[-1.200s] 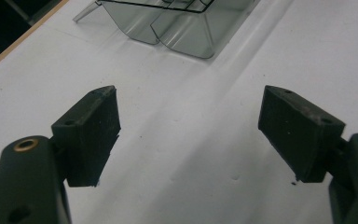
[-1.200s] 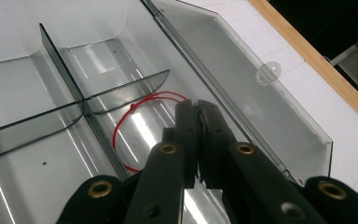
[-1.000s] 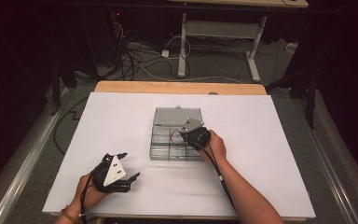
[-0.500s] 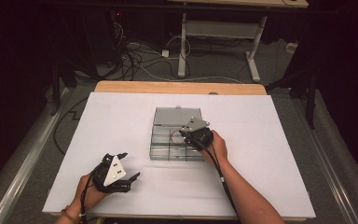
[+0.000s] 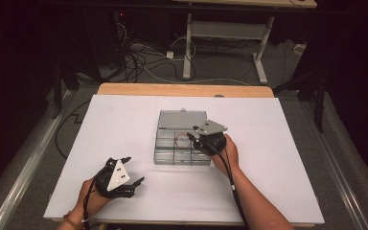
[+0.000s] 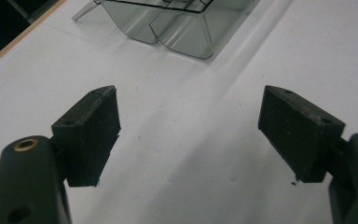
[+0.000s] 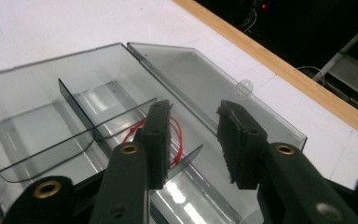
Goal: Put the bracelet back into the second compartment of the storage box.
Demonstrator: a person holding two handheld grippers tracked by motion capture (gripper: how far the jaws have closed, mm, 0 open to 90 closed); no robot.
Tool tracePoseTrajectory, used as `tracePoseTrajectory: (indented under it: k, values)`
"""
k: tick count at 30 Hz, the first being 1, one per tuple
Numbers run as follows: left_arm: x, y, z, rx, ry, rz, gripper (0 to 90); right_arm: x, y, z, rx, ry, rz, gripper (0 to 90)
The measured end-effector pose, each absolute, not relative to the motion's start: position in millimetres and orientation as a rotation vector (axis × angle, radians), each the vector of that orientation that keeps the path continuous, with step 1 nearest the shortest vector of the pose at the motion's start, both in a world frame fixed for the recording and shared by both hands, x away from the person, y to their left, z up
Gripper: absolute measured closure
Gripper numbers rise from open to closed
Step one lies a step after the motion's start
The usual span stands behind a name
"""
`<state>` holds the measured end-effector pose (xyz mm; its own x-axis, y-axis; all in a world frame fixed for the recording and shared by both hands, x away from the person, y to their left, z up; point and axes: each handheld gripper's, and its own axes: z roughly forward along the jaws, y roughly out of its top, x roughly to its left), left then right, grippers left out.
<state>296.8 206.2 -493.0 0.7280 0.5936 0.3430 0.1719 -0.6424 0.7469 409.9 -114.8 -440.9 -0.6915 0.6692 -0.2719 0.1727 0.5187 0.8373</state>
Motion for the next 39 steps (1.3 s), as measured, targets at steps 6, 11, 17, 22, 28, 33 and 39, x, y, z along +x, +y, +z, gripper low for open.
tracePoseTrajectory:
  k: [6,11,17,22,28,33,39]
  values:
    - [297,206,-493,2.212,0.578,0.759,20.0,406,-123,-437,0.696,2.147,1.121,51.3]
    - [297,206,-493,2.213,0.579,0.759,20.0,401,-130,-436,0.709,2.12,1.163,43.8]
    - [297,205,-494,2.22,0.575,0.761,20.0,395,-134,-435,0.666,2.131,1.202,39.6]
    - [297,205,-494,2.221,0.577,0.759,20.0,392,-136,-435,0.666,2.125,1.229,32.2]
    - [297,206,-494,2.228,0.567,0.75,21.1,387,-138,-434,0.66,2.119,1.249,27.2]
    - [296,206,-494,2.22,0.569,0.757,20.9,382,-145,-434,0.661,2.121,1.268,26.4]
    - [296,206,-493,2.213,0.571,0.765,20.9,374,-159,-431,0.658,2.114,1.299,28.0]
